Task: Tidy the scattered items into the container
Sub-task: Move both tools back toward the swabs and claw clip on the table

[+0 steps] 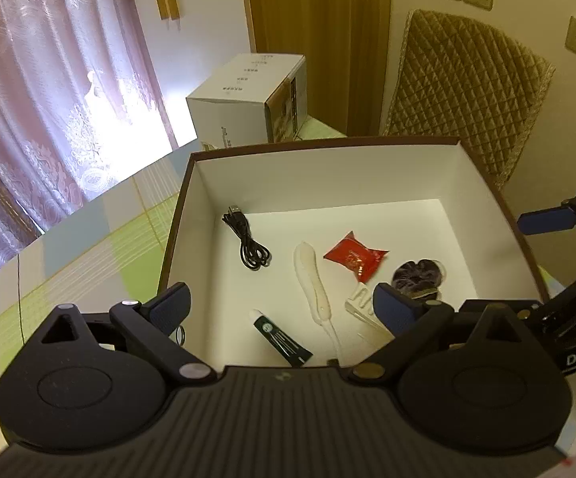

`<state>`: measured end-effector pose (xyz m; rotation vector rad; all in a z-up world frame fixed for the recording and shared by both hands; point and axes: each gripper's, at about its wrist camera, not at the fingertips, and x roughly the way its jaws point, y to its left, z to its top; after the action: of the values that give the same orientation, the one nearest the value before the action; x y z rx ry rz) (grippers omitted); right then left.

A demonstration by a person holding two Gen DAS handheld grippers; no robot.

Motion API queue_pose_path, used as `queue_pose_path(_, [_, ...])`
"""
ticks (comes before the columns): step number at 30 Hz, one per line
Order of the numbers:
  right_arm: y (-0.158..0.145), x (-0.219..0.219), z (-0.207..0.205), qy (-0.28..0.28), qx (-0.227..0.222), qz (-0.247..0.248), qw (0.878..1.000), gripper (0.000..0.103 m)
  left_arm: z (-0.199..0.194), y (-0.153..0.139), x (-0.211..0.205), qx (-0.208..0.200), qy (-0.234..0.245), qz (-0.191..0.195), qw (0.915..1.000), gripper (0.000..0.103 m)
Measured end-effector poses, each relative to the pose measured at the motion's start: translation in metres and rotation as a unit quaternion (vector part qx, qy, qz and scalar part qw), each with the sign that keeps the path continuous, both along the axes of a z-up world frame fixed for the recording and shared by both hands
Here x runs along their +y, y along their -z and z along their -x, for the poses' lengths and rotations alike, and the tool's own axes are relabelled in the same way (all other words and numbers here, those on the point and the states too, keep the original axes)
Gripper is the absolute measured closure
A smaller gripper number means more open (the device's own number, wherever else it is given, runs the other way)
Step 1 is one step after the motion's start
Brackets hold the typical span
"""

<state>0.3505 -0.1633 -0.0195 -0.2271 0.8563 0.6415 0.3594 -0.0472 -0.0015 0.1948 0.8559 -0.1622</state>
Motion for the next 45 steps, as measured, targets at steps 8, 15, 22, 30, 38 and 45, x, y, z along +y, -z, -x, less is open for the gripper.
queue_pose_path(8, [-0.012,-0.003,0.031,-0.007,-0.02,0.0,1.0,0.002,0.039,-0.015,0.0,-0.024,0.0,0.004,0.9997,0.002])
queue_pose_path(15, [-0.016,-0.009,0.055,-0.014,-0.029,-0.008,0.999,0.002,0.07,-0.025,0.006,-0.04,-0.007,0.012,0.9991,0.002])
queue_pose_path(22, [-0.012,-0.011,0.073,-0.018,-0.029,-0.01,0.999,0.002,0.099,-0.028,0.018,-0.045,-0.034,0.028,0.998,0.002])
queue_pose_path(30, [-0.006,-0.014,0.097,-0.031,-0.034,-0.008,0.999,0.002,0.135,-0.017,0.029,-0.036,-0.066,0.026,0.9968,0.002])
queue_pose_path(38, [0.004,-0.019,0.114,-0.039,-0.026,-0.007,0.999,0.002,0.165,-0.003,0.043,-0.007,-0.107,0.055,0.9927,0.002])
queue_pose_path(45, [0.016,-0.021,0.125,-0.05,-0.02,0.0,0.999,0.002,0.185,0.015,0.049,0.007,-0.133,0.049,0.9899,0.002])
